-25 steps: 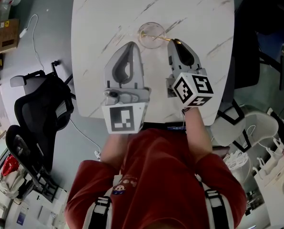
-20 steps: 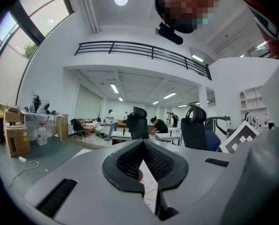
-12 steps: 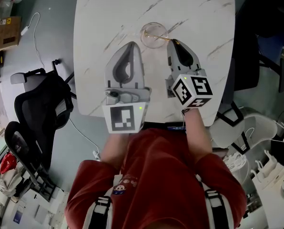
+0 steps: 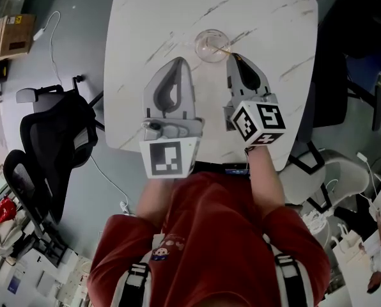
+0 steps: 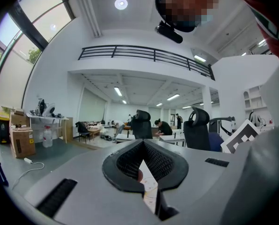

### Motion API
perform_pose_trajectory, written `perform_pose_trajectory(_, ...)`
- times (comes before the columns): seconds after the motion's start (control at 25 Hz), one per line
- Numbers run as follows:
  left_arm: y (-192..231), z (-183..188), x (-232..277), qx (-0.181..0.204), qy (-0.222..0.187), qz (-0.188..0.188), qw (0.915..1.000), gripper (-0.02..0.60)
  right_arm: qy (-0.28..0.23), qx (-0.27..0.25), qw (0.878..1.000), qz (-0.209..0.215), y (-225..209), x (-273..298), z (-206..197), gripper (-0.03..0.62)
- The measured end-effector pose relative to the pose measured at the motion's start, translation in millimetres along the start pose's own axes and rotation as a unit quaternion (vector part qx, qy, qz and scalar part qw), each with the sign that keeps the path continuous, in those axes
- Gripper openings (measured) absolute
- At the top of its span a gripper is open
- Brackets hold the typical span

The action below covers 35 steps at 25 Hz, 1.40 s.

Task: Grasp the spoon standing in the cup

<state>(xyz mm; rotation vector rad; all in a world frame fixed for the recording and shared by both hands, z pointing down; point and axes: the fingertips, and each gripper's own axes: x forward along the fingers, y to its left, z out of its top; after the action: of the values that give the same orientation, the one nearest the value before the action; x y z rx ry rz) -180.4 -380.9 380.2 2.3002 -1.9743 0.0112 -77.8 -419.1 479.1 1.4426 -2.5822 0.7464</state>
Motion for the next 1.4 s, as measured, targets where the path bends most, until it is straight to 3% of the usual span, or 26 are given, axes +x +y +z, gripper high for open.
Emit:
perform_pose_trajectory(0.56,-14,27,-36,0.006,-0.028,0.013,0.9995,0.009,-0.027,-0.030,0.999,0.022,21,-32,24,0.017)
perform_pose_trajectory(1.4,-62,75,-98,0.028,-0.080,0.006,0.9964,0.009,-0.083,-0.058,0.994,0.044,42,-123,60,0.015)
